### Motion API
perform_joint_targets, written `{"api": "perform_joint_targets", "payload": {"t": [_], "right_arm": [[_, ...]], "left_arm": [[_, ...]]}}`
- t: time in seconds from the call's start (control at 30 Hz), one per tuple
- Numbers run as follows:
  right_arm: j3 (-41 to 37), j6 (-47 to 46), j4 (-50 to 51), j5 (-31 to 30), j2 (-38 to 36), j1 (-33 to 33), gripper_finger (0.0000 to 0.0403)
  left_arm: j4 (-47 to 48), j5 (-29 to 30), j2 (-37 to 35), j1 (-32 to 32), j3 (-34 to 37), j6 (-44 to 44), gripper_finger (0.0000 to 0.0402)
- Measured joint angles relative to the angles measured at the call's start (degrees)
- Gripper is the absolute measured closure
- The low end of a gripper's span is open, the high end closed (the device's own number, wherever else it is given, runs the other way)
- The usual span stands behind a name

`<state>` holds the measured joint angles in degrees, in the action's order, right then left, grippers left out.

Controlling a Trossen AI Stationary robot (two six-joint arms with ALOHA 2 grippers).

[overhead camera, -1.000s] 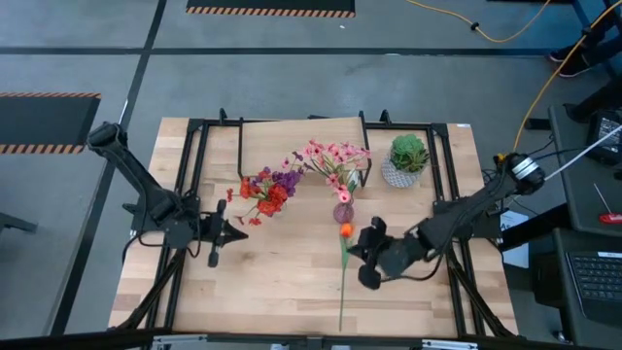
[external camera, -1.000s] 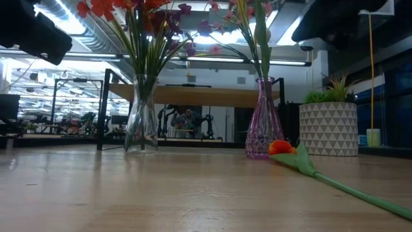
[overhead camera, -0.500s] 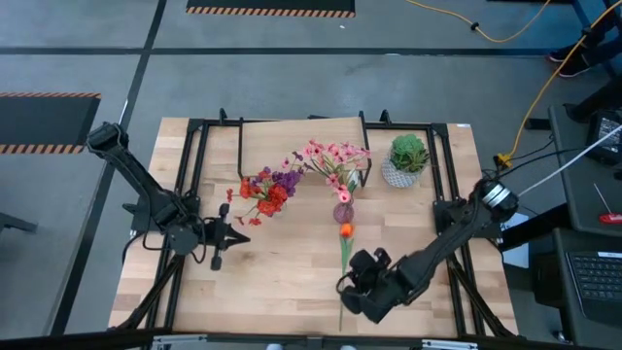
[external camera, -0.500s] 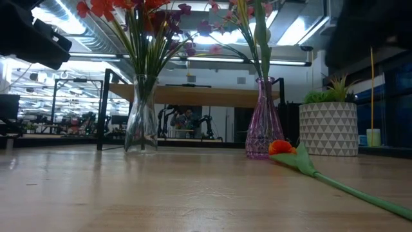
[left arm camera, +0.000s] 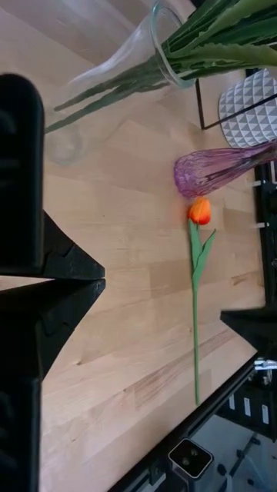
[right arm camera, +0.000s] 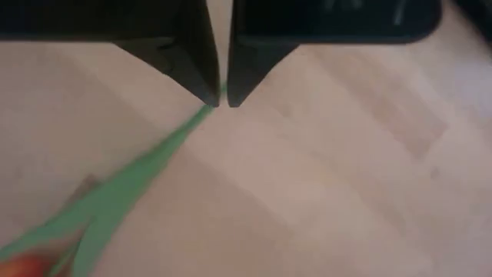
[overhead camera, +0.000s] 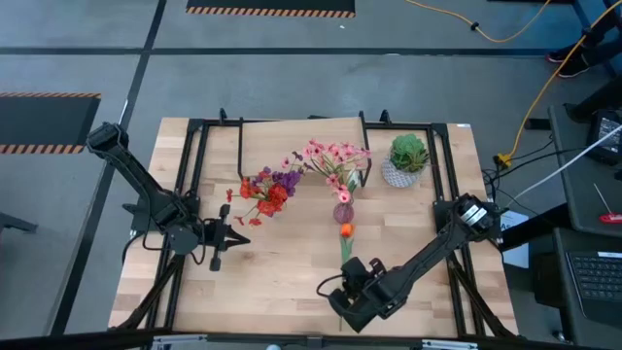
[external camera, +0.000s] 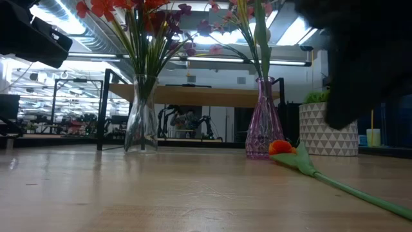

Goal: Pick and place flowers into a vace then onto a shelf
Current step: Put the orange flower into the transparent vase

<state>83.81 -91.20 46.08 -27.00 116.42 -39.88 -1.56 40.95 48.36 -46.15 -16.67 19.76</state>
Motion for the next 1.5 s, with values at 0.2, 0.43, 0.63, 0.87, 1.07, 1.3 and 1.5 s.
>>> {"api": "perform_joint_targets", "payload": {"t": [0.2,0.43,0.63,0.87,1.07,1.3,1.5], "right_arm": [[-0.6,0.0,0.4,-3.0,0.3,2.1,0.0315],[-1.6,0.1,1.5,-2.7,0.3,5.0,0.0258],[-1.6,0.1,2.6,2.3,0.3,6.7,0.0239],[-1.6,-7.0,7.5,2.9,0.3,7.0,0.0238],[-1.6,-10.2,7.9,2.7,0.3,7.0,0.0238],[-1.6,-10.2,7.1,2.2,2.4,7.0,0.0238],[-1.6,-10.1,4.1,2.0,2.8,7.0,0.0238]], "left_arm": [[0.0,-0.1,0.0,0.0,0.0,0.0,0.0399],[0.0,-0.1,0.0,0.0,0.0,0.0,0.0396],[0.0,-0.1,0.0,0.0,0.0,0.0,0.0399],[0.1,-0.1,0.1,0.0,0.0,0.0,0.0398],[0.1,-0.1,0.1,0.0,0.0,0.0,0.0397],[0.1,-0.1,0.1,0.0,0.0,0.0,0.0400],[0.1,-0.1,0.1,0.0,0.0,0.0,0.0396]]}}
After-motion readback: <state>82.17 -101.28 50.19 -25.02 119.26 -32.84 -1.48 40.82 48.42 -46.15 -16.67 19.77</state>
